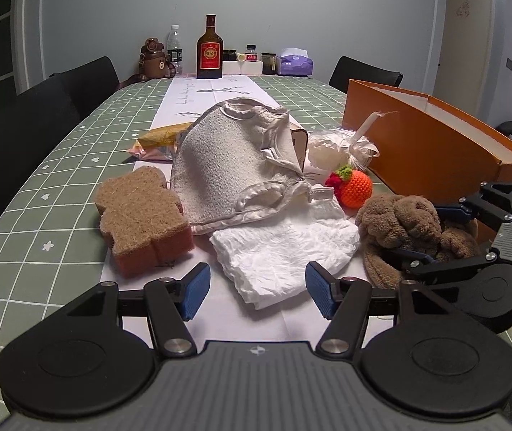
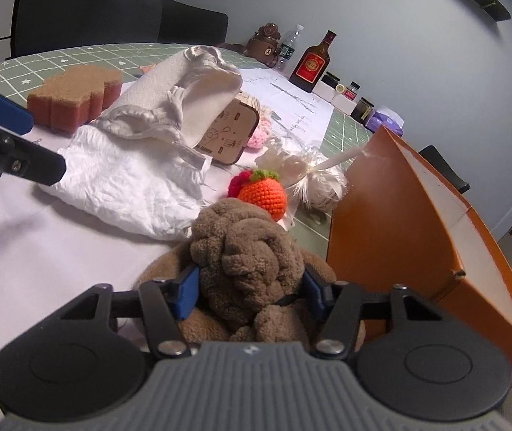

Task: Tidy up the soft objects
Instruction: 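Grasp the brown plush bear with the right tool while the left tool grasps the coir sponge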

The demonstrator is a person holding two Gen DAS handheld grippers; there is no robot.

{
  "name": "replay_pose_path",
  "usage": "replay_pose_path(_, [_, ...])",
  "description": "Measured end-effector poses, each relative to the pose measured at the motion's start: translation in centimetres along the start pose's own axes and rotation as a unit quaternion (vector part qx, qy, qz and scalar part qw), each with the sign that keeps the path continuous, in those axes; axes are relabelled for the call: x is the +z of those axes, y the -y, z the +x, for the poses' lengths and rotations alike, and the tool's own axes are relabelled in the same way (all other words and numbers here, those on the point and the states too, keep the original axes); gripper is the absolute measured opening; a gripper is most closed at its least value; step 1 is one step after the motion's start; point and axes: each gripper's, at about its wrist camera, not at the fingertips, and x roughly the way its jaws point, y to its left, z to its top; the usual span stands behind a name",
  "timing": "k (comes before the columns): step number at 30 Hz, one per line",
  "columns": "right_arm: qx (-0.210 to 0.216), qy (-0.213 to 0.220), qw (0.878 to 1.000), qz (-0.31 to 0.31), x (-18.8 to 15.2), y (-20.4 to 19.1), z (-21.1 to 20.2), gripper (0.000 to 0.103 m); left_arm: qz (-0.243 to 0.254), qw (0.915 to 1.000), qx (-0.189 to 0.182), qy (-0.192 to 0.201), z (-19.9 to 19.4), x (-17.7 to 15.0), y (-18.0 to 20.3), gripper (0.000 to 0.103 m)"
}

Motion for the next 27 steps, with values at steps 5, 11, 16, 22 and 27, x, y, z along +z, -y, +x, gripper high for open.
replay_pose_path(5, [-0.009,0.004,1.0,-0.006,0.3,-0.3,-0.4,0.04,-0.007,0.9997,0.022,0.007,0.0,0.5,-1.1,0.072])
replay_pose_path(11, [-0.01,0.035,0.999,0.024,1.7,0.0,-2.3,0.04,-0.033,0.9958,0.083,0.017,0.3,1.4,-2.6,0.084])
replay_pose_path(16, [0.015,0.046,0.997,0.06,3.2,0.8,-2.4,0.04,-0.06,0.9863,0.153,0.009,1.6,2.5,-3.8,0.086])
replay_pose_path(22, [0.033,0.039,0.995,0.086,3.8,1.1,-1.7,0.04,-0.09,0.9827,0.162,0.008,2.9,2.9,-4.2,0.086])
replay_pose_path(27, [0.036,0.037,0.994,0.097,3.9,1.5,-1.4,0.04,-0.132,0.977,0.167,0.004,3.7,2.9,-4.2,0.087])
